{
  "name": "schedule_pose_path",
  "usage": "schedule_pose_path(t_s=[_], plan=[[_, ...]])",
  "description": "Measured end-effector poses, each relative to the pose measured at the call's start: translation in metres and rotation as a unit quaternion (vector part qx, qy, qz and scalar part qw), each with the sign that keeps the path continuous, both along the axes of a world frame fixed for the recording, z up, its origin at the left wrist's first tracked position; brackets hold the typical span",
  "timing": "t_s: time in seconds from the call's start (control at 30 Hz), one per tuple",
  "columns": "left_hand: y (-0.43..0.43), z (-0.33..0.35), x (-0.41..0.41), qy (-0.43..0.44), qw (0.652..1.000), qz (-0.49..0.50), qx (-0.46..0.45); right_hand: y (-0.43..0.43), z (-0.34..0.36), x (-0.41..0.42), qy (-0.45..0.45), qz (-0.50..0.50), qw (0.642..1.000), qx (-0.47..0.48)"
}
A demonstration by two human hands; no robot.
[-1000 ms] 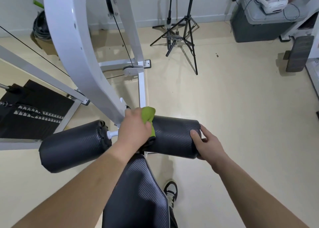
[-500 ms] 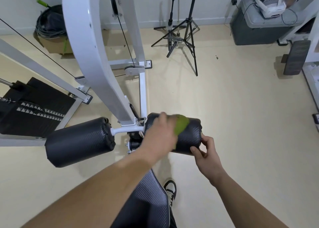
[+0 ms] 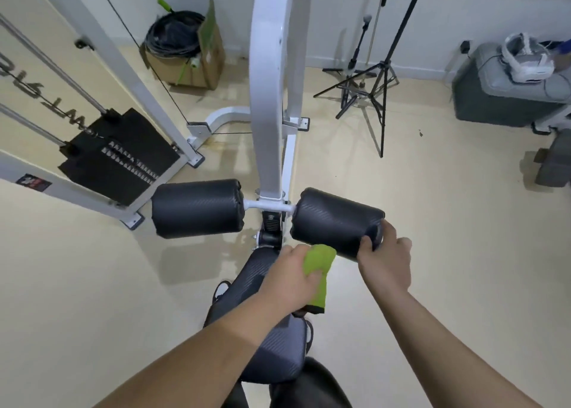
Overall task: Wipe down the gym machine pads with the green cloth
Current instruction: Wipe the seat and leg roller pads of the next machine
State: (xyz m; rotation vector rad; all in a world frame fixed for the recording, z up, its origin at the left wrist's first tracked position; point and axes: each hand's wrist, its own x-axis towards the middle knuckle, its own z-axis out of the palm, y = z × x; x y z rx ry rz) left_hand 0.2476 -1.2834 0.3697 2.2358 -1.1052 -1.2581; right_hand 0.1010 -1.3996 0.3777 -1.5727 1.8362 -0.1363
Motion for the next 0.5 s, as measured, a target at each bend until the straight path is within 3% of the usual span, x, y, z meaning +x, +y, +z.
schedule_pose_path(t_s=[0.07, 0.17, 0.23, 0.5], plan=[[0.024, 0.013, 0.018, 0.054, 0.992, 0.112, -0.014, 0.020, 0.013, 0.021, -0.058, 0.034, 0.998, -0.005], [0.068, 0.041, 0.042, 0.121, 0.964, 0.231, -0.046, 0.066, 0.032, 0.067, -0.189, 0.081, 0.951, 0.230], [0.104, 0.058, 0.057, 0.138, 0.945, 0.288, -0.070, 0.097, 0.052, 0.100, -0.238, 0.110, 0.909, 0.323], [0.272, 0.093, 0.126, 0.165, 0.858, 0.469, -0.131, 0.230, 0.079, 0.221, -0.208, 0.275, 0.874, 0.343]])
